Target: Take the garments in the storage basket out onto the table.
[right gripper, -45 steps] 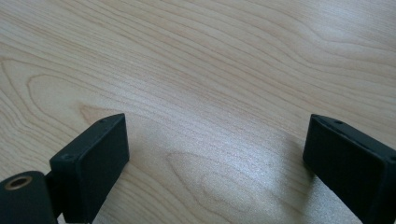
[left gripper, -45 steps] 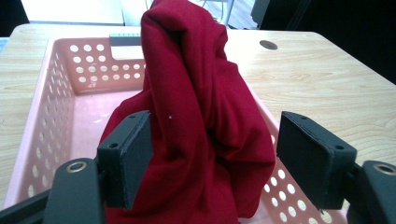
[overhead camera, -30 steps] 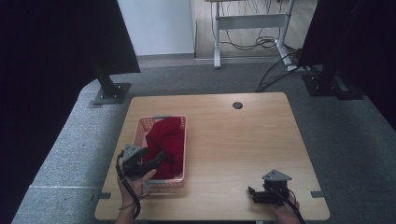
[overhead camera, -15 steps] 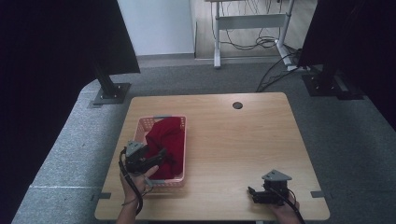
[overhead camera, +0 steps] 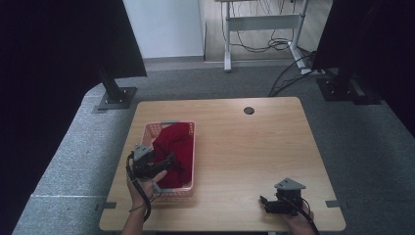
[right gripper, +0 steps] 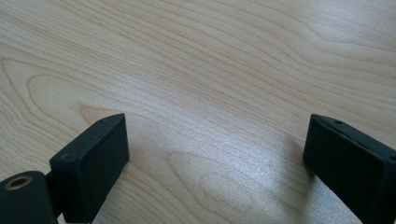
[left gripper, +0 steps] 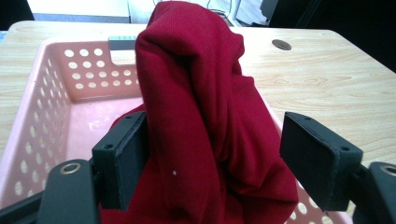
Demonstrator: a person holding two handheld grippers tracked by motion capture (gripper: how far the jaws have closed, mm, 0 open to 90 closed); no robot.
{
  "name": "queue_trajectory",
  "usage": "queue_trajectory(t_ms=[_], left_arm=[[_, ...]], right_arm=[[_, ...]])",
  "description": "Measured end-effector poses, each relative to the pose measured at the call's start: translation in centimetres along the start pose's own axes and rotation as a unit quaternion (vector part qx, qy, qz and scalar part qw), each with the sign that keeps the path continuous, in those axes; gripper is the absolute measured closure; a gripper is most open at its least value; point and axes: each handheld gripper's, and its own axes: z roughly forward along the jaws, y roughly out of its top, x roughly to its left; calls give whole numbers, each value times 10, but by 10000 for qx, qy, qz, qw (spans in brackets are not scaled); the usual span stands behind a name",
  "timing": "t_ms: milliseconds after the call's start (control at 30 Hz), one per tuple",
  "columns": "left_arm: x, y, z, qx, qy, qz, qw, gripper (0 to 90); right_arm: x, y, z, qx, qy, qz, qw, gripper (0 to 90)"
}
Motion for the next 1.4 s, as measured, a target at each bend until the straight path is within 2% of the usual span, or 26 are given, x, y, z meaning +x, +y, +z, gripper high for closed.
queue_trajectory(t_ms=[500, 667, 1000, 1233, 1400], left_arm=[[5, 4, 15, 131, 34, -73, 9999, 232], [8, 3, 22, 181, 181, -57, 9997, 236], [9, 6, 30, 248, 145, -73, 9996, 236], [8, 10, 35, 173, 169, -103, 9997, 249], [5, 12, 39, 243, 167, -13, 9996, 275]], right_arm=[[0, 0, 0, 0, 1, 0, 10000, 68], [0, 0, 0, -1, 2, 1, 10000, 68], [0, 0, 0, 0, 3, 2, 10000, 67], [0, 0, 0, 0, 2, 1, 10000, 68], [0, 0, 0, 0, 2, 1, 10000, 68]])
